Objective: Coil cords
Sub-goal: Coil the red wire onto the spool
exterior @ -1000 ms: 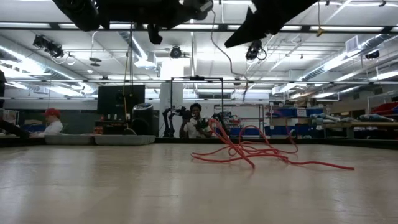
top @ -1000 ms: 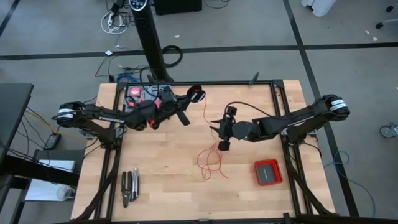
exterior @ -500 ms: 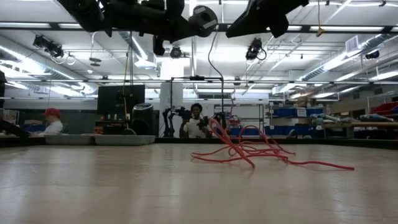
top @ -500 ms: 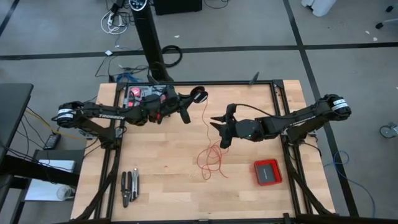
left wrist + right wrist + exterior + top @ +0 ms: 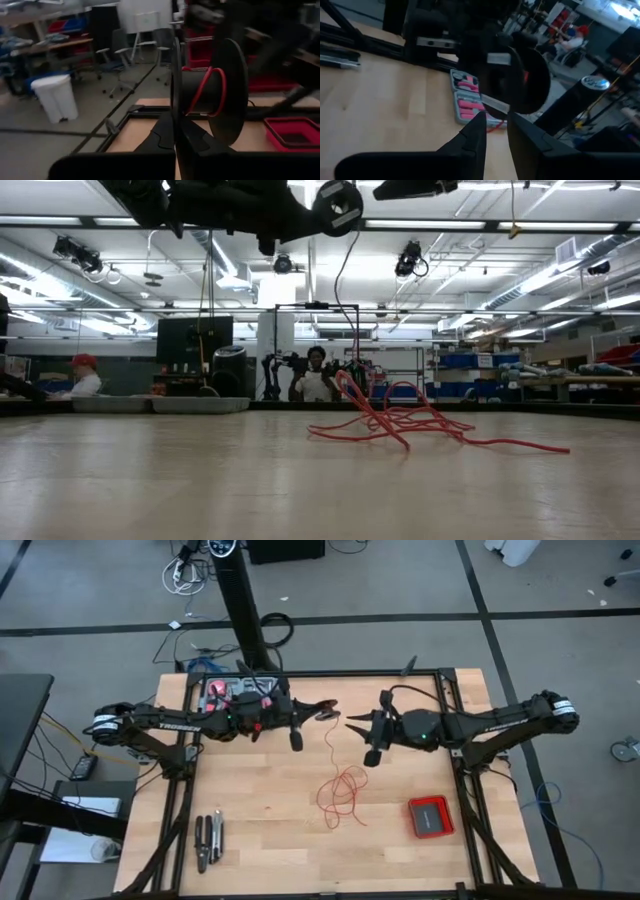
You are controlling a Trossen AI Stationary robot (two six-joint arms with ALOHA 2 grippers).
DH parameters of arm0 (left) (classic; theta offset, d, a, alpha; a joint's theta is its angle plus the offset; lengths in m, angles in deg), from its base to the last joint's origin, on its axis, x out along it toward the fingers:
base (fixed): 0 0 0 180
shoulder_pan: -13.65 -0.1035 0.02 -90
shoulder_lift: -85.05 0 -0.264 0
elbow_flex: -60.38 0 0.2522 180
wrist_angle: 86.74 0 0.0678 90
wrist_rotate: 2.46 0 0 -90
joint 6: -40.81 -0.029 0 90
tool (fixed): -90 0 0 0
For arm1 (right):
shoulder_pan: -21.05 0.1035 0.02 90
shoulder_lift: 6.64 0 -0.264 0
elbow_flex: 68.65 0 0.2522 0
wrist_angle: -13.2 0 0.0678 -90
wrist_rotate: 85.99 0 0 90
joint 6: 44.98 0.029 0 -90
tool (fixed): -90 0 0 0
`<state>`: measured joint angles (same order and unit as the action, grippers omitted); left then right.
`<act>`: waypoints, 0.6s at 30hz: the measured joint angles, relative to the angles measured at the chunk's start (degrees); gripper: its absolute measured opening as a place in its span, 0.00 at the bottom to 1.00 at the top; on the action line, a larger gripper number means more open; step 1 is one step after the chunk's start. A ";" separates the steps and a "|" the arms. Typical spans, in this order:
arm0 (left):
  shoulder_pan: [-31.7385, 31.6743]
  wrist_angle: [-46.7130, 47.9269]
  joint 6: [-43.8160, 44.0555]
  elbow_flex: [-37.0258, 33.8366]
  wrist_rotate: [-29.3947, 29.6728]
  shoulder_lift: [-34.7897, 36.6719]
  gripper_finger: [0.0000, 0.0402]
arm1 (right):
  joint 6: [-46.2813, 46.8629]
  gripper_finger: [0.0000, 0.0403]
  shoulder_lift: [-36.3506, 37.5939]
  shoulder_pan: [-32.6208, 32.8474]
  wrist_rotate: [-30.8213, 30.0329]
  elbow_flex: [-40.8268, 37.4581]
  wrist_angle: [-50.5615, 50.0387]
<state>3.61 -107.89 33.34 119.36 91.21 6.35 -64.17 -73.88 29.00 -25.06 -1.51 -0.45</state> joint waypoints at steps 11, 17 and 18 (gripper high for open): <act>-0.11 5.13 -6.70 0.00 -6.68 0.00 0.00 | 3.11 0.19 0.50 -4.32 7.24 -0.02 -0.45; -0.09 6.51 -11.20 0.00 -10.36 0.00 0.00 | 3.11 0.20 -1.03 -5.95 11.32 -0.01 1.68; -0.09 6.53 -11.70 0.00 -10.83 0.00 0.00 | 3.11 0.20 -1.05 -6.15 11.40 -0.07 1.36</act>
<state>3.52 -101.36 21.65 119.36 80.38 6.35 -61.06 -74.93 22.84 -13.66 -1.57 0.91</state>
